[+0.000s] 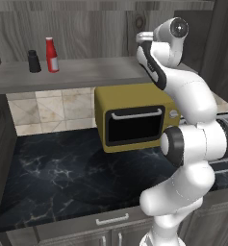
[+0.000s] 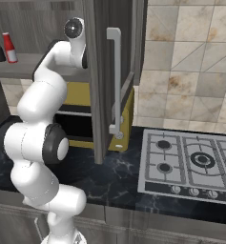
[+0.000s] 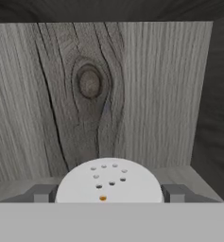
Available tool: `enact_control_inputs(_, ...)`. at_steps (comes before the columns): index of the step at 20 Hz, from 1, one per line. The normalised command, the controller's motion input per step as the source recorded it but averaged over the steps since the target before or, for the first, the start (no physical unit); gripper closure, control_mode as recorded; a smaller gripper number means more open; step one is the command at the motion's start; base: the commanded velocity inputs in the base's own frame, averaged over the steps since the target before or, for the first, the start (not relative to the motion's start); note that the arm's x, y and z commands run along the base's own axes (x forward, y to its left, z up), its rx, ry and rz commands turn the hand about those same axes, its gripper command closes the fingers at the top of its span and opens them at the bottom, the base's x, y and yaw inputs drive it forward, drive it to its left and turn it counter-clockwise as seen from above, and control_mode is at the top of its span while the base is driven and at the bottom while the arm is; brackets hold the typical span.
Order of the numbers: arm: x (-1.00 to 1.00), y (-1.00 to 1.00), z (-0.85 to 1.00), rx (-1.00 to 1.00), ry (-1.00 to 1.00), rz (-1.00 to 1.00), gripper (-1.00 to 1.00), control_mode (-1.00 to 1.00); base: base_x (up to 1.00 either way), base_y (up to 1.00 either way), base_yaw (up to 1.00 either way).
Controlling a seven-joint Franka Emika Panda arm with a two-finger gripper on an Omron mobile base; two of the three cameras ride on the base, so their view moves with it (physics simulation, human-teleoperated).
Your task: Collect the turmeric, ketchup, and shaker from the cabinet and place them next to the stove.
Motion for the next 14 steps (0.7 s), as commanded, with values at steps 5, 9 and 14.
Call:
enact_control_inputs(5,-0.22,0.21,-0.01,0.0,0.0,-0.02,1.0,-1.0,0.0,0.0,0.0)
enact_control_inputs(9,-0.42,0.66,0.0,0.0,-0.01,-0.15,1.0,-1.0,0.0,0.0,0.0)
enact_control_inputs(14,-0.85,0.64,-0.06,0.0,0.0,-0.33,1.0,-1.0,0.0,0.0,0.0)
